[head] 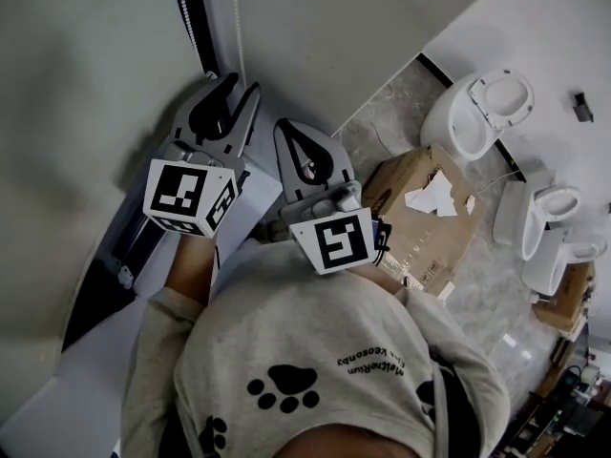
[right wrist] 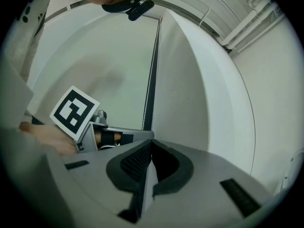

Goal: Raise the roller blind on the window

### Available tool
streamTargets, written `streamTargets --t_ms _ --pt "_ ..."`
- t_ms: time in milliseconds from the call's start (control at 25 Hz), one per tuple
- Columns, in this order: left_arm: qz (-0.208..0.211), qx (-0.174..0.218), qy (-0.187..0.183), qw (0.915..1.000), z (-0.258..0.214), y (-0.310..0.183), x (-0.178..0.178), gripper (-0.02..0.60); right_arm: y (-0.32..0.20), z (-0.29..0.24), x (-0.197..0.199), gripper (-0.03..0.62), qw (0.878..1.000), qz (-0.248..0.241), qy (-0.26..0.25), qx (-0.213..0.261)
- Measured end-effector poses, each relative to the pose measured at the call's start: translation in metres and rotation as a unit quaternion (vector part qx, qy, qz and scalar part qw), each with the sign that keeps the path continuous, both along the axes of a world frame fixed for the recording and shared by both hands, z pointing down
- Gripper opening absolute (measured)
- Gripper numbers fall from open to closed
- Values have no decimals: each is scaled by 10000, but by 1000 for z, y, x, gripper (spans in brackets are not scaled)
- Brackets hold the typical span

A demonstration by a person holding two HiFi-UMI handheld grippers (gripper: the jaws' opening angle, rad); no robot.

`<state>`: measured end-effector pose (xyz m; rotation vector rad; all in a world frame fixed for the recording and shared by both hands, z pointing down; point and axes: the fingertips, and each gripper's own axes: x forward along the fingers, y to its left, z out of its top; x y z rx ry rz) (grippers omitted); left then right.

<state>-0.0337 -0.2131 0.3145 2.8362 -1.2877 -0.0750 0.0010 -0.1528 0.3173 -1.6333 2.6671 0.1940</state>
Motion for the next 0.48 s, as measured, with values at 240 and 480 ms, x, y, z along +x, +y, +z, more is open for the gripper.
streamTargets --t_ms 240,480 --pt "80 34 -106 9999 -3 -14 4 111 0 2 10 9 10000 57 23 29" --pt "347 54 -417 9985 -8 -16 13 15 1 -2 9 9 10000 17 32 64"
